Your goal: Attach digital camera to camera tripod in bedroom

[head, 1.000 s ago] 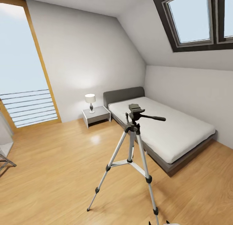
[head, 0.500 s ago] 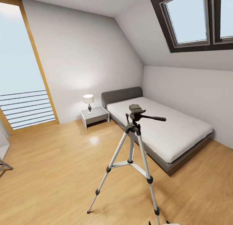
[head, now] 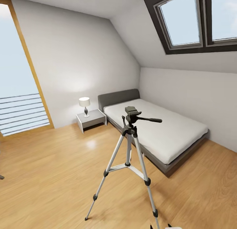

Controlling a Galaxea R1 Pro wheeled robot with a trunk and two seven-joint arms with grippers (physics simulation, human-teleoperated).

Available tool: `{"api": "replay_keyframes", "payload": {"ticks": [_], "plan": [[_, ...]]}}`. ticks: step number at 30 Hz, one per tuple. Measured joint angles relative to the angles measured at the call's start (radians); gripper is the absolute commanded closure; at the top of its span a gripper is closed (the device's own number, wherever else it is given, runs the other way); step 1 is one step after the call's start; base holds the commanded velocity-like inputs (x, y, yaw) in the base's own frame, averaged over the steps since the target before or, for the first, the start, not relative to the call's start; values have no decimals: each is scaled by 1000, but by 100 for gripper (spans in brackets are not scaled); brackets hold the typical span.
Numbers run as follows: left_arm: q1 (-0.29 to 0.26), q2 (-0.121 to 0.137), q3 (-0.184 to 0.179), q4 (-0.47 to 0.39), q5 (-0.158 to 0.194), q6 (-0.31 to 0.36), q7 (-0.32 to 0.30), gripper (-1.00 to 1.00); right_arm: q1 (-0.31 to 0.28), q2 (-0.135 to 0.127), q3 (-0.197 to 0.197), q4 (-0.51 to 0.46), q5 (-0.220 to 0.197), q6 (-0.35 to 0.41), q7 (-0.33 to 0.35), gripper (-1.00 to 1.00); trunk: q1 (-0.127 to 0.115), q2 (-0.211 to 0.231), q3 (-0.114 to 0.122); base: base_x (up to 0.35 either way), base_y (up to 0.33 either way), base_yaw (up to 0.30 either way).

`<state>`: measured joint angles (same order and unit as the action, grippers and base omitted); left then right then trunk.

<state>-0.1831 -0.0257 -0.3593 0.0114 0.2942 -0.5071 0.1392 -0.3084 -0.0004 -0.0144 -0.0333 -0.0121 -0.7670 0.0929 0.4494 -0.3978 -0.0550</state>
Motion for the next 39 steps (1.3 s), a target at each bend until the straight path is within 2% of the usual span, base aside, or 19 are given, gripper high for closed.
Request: {"api": "replay_keyframes", "payload": {"ticks": [4, 9, 12, 15, 18, 27, 31, 39], "plan": [[0, -1, -1, 1, 0, 0, 0, 100, 0, 5, 3, -31, 1, -7, 0, -100, 0, 0, 0, 0, 0, -1], [0, -1, 0, 1, 0, 1, 0, 100, 1, 40, 7, -178, 15, 14, -5, -100, 0, 0, 0, 0, 0, 0], [0, -2, 0, 1, 0, 2, 0, 100, 0, 59, 8, -280, 37, 74, -6, -100, 0, 0, 0, 0, 0, 0], [0, -3, -1, 1, 0, 2, 0, 100, 0, 72, 9, -415, 63, 197, -7, -100, 0, 0, 0, 0, 0, 0], [0, -3, -1, 2, 0, 2, 0, 100, 0, 77, 9, -519, 72, 296, -6, -100, 0, 0, 0, 0, 0, 0], [0, -3, -2, 3, 0, 2, -1, 100, -5, 99, 9, -746, 76, 518, -9, -100, 0, 0, 0, 0, 0, 0], [0, -3, -2, 3, 0, 2, -1, 100, -30, 108, 9, -808, 76, 596, -9, -100, 0, 0, 0, 0, 0, 0], [0, -4, -2, 4, 0, 1, -2, 100, -108, 113, 9, -829, 73, 699, -30, -100, 0, 0, 0, 0, 0, 0]]}}
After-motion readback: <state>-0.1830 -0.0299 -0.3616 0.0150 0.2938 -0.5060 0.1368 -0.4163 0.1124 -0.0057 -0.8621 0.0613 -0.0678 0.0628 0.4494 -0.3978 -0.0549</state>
